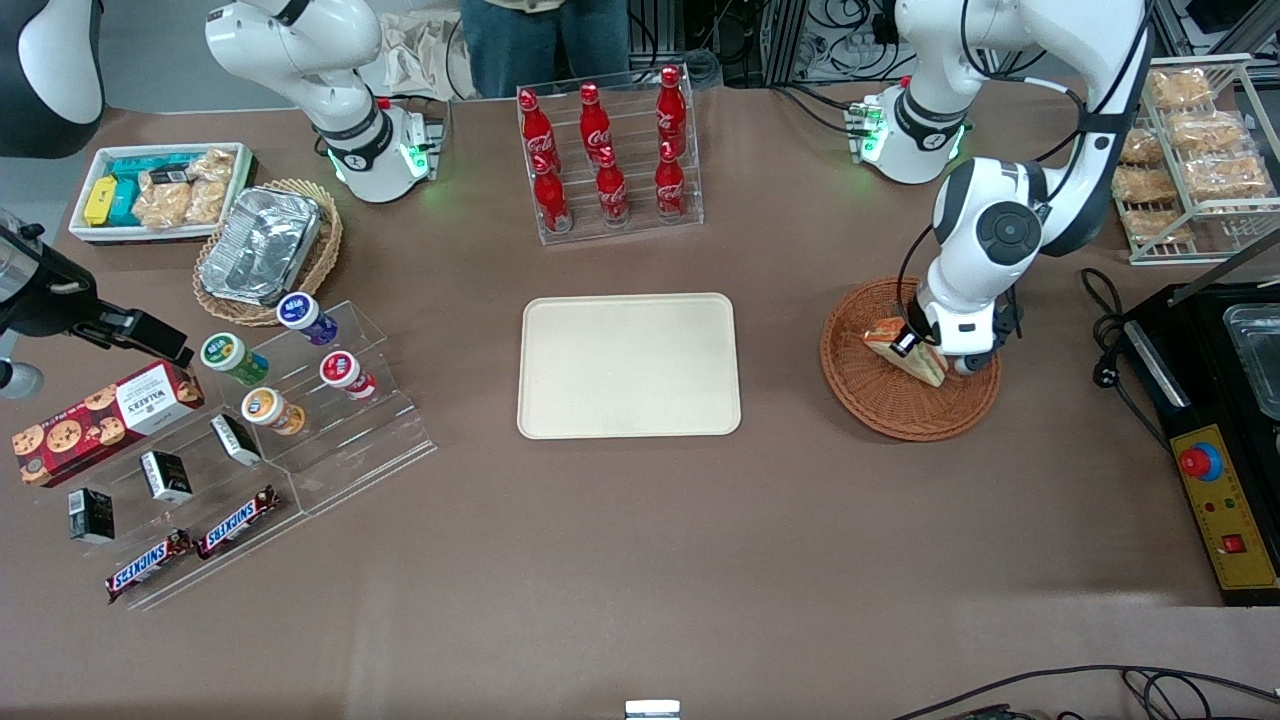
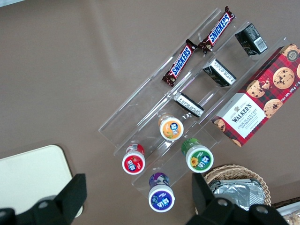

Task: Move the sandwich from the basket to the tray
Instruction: 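Close the left gripper on the wrapped sandwich and lift it, then carry the sandwich with the left gripper over to the cream tray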

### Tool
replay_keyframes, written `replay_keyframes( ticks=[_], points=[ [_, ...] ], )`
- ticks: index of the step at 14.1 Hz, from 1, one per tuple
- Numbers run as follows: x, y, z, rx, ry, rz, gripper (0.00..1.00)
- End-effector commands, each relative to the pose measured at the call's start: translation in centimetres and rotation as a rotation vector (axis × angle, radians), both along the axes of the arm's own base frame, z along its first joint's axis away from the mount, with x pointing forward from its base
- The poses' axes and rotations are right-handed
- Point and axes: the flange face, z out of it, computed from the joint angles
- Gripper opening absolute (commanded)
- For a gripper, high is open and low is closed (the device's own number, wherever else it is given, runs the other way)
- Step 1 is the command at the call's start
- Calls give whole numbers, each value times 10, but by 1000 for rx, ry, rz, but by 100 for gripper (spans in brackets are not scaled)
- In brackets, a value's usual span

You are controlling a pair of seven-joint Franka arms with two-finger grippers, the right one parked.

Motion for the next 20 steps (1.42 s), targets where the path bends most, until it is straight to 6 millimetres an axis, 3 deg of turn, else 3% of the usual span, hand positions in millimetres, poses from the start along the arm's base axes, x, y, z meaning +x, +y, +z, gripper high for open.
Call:
replay_keyframes(
  ticks=[1,6,11,16,20],
  points=[
    [29,-10,44,15,42,-1,0],
    [95,-20,152,10,124,-112,0],
    [110,-21,251,-17,108,-289,0],
    [108,-26,261,-15,103,-341,0],
    [103,-45,261,-32,109,-484,0]
  ],
)
